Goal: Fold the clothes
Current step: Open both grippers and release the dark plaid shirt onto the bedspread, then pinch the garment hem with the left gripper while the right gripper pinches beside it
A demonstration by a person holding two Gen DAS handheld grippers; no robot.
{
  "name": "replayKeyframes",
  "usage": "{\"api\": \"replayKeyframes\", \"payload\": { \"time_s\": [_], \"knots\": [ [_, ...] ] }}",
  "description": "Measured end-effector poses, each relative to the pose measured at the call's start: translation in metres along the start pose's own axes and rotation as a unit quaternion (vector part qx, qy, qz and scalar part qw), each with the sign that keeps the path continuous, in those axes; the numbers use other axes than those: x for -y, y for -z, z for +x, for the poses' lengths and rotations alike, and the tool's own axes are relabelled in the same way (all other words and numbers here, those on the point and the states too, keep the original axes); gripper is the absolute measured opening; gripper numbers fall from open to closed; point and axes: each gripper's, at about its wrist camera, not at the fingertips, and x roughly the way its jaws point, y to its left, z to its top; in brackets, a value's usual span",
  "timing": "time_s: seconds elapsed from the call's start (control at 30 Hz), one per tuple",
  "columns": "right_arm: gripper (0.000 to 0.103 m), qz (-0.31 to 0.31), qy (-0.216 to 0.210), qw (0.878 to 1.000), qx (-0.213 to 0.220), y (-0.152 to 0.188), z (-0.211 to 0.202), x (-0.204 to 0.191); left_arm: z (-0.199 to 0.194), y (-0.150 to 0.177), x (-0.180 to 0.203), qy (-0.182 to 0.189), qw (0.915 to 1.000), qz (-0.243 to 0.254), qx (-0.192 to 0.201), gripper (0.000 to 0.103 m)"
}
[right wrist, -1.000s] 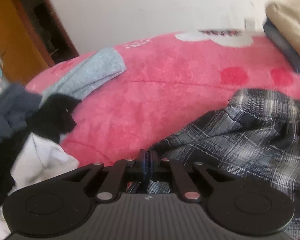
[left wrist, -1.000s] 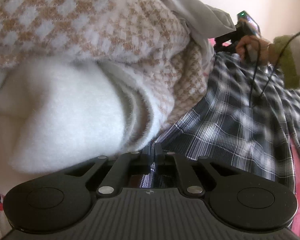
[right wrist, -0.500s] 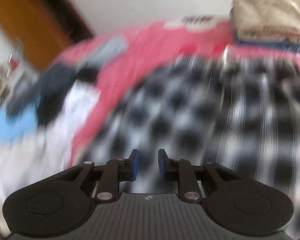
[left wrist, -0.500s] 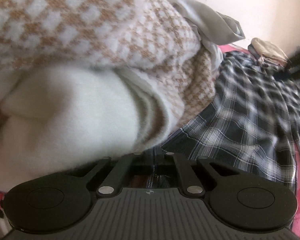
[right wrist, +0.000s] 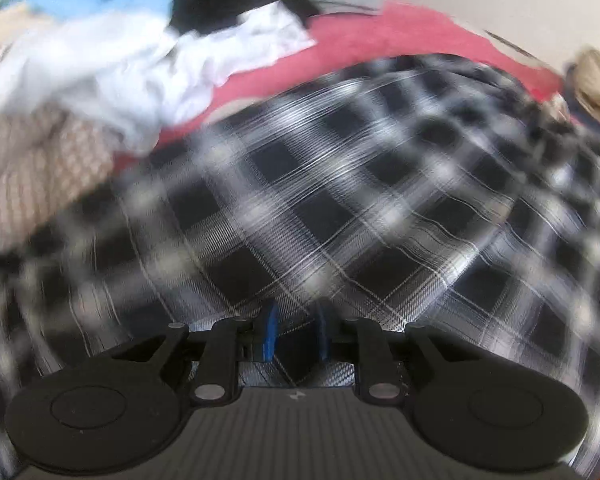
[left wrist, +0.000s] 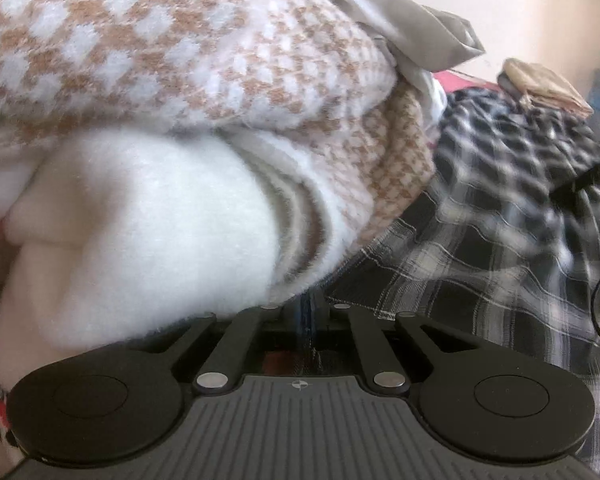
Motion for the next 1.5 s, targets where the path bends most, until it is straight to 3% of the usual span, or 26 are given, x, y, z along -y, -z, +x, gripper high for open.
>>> {"api": "replayKeyframes", "payload": {
  "time_s": [0.07,0.13,0.23,0.4,0.5,0.6,0.87,0.97,1.07,1.2,1.27,1.5],
  "knots": [
    [0.022,0.004,0.003,1.000,0.015,0.016,-0.029,-0.008,-0.002,-0.005,-0.004,0.016,0.9996,-0.008,-0.020,0.009],
    [0.022,0.008,0.006,1.000,0.030,0.033,-0.057,-0.016,-0.007,-0.011,-0.009,0.039,0.9977,-0.020,-0.052,0.028],
    [0.022,0.013,0.010,0.999,0.052,0.058,-0.100,-0.028,-0.028,-0.013,-0.017,0.056,0.9948,-0.030,-0.079,0.039],
    [0.022,0.023,0.018,0.996,0.089,0.099,-0.172,-0.048,-0.097,0.010,-0.037,0.031,0.9987,-0.024,-0.033,0.056],
    [0.027,0.029,0.016,0.994,0.105,0.124,-0.207,-0.063,-0.130,0.033,-0.054,0.027,0.9968,-0.053,-0.054,0.057],
    [0.033,0.035,-0.022,0.995,0.086,0.151,-0.199,-0.094,-0.160,0.058,-0.071,0.040,0.9919,-0.083,-0.088,0.057],
    [0.034,0.050,-0.123,0.990,0.037,0.224,-0.177,-0.178,-0.206,0.127,-0.099,0.054,0.9855,-0.065,-0.147,0.061],
    [0.034,0.058,-0.172,0.983,0.011,0.218,-0.157,-0.198,-0.213,0.147,-0.106,0.061,0.9805,-0.076,-0.171,0.061],
    [0.034,0.071,-0.237,0.968,-0.033,0.209,-0.135,-0.211,-0.220,0.166,-0.111,0.069,0.9771,-0.079,-0.185,0.062],
    [0.041,0.076,-0.280,0.954,-0.078,0.212,-0.120,-0.227,-0.225,0.174,-0.116,0.075,0.9812,-0.083,-0.157,0.062],
    [0.043,0.072,-0.284,0.952,-0.087,0.215,-0.116,-0.231,-0.224,0.171,-0.121,0.078,0.9844,-0.089,-0.130,0.062],
    [0.044,0.081,-0.285,0.952,-0.082,0.216,-0.112,-0.232,-0.197,0.164,-0.126,0.107,0.9835,-0.106,-0.100,0.061]
  ]
}}
